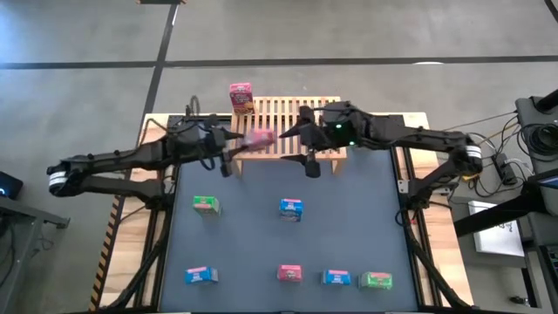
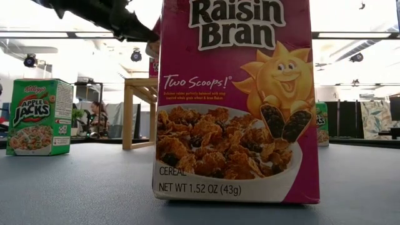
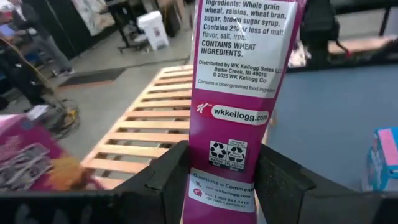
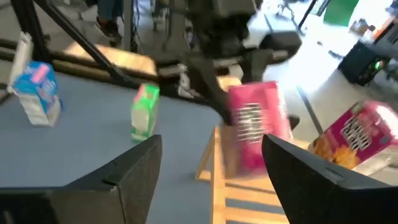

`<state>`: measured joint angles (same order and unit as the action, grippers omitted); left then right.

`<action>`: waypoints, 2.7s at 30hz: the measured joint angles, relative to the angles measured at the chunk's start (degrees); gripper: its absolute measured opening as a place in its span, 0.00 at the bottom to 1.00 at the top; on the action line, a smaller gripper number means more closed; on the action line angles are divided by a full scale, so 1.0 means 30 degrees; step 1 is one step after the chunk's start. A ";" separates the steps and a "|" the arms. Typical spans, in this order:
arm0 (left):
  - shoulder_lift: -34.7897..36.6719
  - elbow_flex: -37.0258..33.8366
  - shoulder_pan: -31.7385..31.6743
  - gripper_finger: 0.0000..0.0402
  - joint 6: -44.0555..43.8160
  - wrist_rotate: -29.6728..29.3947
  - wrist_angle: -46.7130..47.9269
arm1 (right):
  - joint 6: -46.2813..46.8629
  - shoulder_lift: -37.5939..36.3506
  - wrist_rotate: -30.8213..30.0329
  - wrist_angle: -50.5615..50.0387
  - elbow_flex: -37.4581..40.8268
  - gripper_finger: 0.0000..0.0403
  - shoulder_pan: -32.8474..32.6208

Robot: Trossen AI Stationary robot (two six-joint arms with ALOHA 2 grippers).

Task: Stack cereal on shelf
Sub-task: Put the top purple cereal box on the shelf aligned with the other purple cereal box

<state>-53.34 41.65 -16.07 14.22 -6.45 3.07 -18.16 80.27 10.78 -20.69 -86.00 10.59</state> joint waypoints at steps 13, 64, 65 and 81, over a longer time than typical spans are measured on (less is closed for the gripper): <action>0.3760 -0.5292 -0.5565 0.36 -0.2920 0.6838 -0.6999 | 0.0837 -0.3196 -0.0064 0.0446 0.3714 0.61 0.0007; -0.5955 -0.6296 -1.2963 0.36 -0.5023 1.5371 -1.6804 | 0.3187 -0.8249 0.0570 0.9494 1.3763 0.58 -0.0160; -0.6166 -0.6296 -1.2992 0.36 -0.5065 1.5457 -1.7034 | 0.3194 -0.8249 0.0570 0.9494 1.3763 0.58 -0.0160; -0.7209 -0.6303 -1.3366 0.46 -0.6159 1.6338 -1.7759 | 0.3209 -0.8249 0.0570 0.9355 1.3770 0.58 -0.0165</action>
<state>-74.97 22.74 -56.17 -4.26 42.57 -50.21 -8.54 55.53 12.49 7.38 -44.69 10.09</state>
